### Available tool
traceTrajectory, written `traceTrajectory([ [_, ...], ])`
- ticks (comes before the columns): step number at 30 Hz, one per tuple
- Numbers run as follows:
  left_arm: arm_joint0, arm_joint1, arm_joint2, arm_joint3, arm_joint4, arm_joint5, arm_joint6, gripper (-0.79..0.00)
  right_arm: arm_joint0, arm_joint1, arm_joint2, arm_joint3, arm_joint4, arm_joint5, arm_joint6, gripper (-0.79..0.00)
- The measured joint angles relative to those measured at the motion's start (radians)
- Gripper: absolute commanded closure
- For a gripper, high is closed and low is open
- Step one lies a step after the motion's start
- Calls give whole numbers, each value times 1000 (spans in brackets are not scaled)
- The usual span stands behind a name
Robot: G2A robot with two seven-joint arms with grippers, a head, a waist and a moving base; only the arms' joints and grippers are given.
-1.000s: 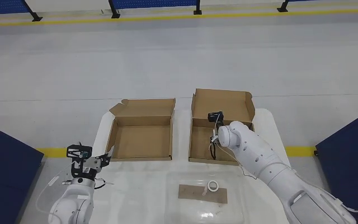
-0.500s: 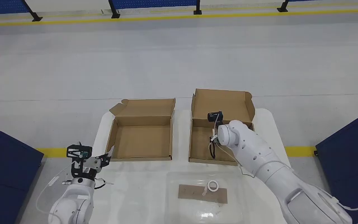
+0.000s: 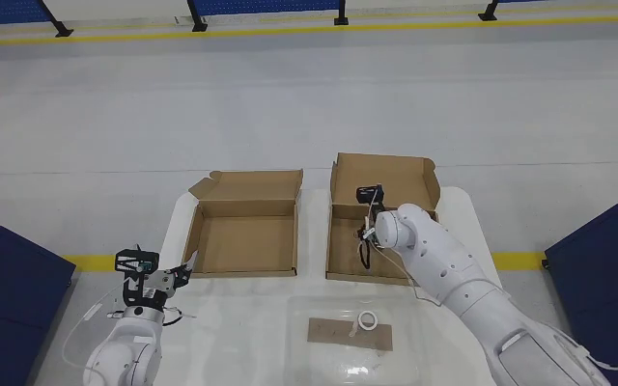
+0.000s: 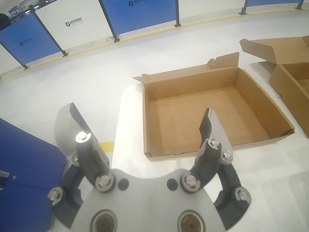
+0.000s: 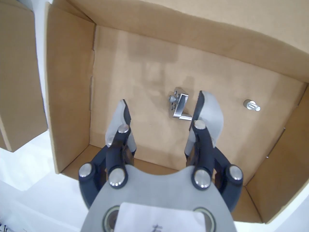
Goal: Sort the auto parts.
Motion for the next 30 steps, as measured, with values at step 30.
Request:
traceTrajectory([
  [30,0,0,0,0,0,0,0,-785,-638,193,877,-727,747,-574,301,-785],
])
